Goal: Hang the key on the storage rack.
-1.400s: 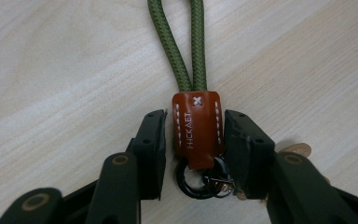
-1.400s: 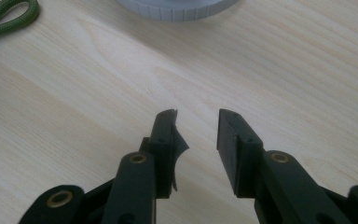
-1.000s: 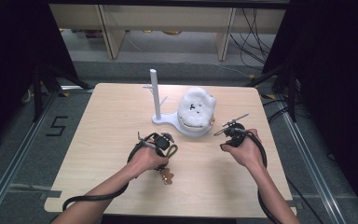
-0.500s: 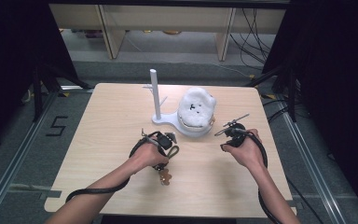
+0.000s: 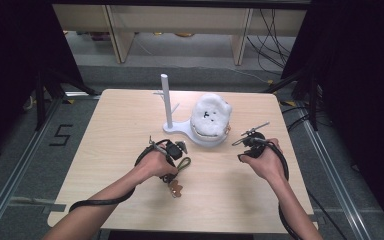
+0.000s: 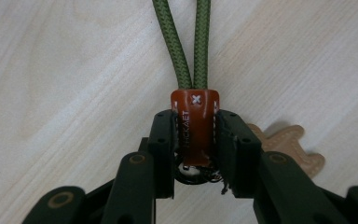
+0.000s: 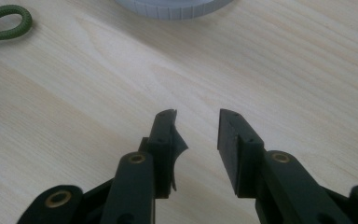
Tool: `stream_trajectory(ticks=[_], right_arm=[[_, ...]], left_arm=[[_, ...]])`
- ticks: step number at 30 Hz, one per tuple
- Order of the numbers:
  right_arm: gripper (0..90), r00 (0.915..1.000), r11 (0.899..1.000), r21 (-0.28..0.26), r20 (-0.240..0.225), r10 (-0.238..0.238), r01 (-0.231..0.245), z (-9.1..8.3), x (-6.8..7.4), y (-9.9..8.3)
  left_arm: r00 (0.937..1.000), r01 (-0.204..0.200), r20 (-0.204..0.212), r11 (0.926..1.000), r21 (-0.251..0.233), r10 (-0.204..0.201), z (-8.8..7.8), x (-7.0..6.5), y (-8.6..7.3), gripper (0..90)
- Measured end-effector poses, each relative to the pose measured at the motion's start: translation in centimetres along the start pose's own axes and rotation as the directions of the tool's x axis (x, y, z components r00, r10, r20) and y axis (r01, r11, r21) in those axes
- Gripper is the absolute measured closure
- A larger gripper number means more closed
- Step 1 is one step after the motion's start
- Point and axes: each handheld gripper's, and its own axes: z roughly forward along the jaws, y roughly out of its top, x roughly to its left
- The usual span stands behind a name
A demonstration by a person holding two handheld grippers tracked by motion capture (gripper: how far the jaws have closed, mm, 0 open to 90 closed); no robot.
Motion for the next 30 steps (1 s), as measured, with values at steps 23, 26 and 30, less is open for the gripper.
stream_trajectory(ticks=[23,26,30], right_arm=[[67.2,1.0000,1.000,-0.028,0.001,-0.005,0.005,-0.6,0.4,-0.4],[67.0,1.0000,1.000,-0.027,0.000,-0.010,0.010,-0.7,0.5,-0.5],[66.9,1.0000,0.999,-0.032,0.000,0.004,-0.004,-0.7,0.6,-0.6]], left_arm=[[0.9986,0.046,-0.022,0.9950,-0.089,-0.048,-3.6,3.1,-3.3,67.9],[0.9978,0.055,-0.031,0.9909,-0.123,-0.059,-4.2,3.4,-3.7,67.8],[0.9961,0.070,-0.039,0.9794,-0.189,-0.079,-5.1,3.8,-4.2,67.8]])
